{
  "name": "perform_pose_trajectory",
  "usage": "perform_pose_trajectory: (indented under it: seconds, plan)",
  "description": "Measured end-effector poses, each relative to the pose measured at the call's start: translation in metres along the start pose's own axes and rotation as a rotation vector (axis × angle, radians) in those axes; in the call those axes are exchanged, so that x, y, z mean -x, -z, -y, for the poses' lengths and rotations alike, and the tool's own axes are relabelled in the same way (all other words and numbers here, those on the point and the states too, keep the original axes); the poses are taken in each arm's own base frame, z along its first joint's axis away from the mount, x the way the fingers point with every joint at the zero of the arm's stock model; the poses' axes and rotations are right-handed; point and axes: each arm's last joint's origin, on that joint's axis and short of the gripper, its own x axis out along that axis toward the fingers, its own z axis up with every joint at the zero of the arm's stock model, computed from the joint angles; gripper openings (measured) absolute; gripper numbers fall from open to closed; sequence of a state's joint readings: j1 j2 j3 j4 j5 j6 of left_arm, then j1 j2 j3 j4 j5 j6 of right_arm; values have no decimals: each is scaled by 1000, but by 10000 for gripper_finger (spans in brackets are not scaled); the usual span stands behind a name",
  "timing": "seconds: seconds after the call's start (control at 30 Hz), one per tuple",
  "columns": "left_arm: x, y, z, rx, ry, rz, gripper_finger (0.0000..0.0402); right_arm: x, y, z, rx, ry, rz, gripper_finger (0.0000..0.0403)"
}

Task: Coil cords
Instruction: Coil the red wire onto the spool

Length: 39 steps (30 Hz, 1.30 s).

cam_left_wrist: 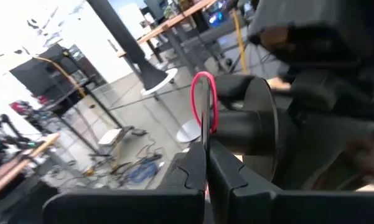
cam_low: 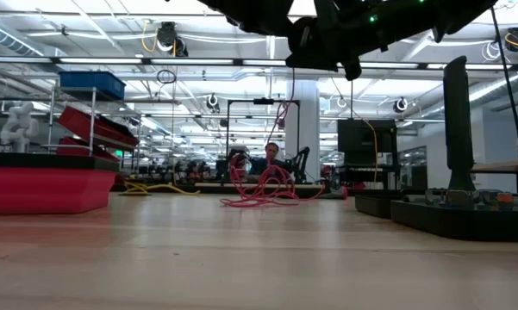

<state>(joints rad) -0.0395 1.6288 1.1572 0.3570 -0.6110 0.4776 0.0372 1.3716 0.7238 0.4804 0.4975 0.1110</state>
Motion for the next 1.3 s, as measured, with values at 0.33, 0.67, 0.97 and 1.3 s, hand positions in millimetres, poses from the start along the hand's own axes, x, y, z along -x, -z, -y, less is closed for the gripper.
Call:
perform_pose_trajectory:
  seconds: [0.33, 0.67, 0.97, 1.3]
  plan:
    - [-2, 6, 0, -204, -106, -97, 0, 3, -2, -6, -16, -21, 29, 0]
    - [1, 24, 6, -381, -45, -258, 0, 15, -11, -11, 33, -29, 56, 0]
    - [16, 16, 16, -392, -2, -247, 0, 31, -4, 10, 174, 183, -134, 0]
    - [25, -8, -12, 27, 96, -49, 0, 20, -4, 14, 225, 215, -102, 0]
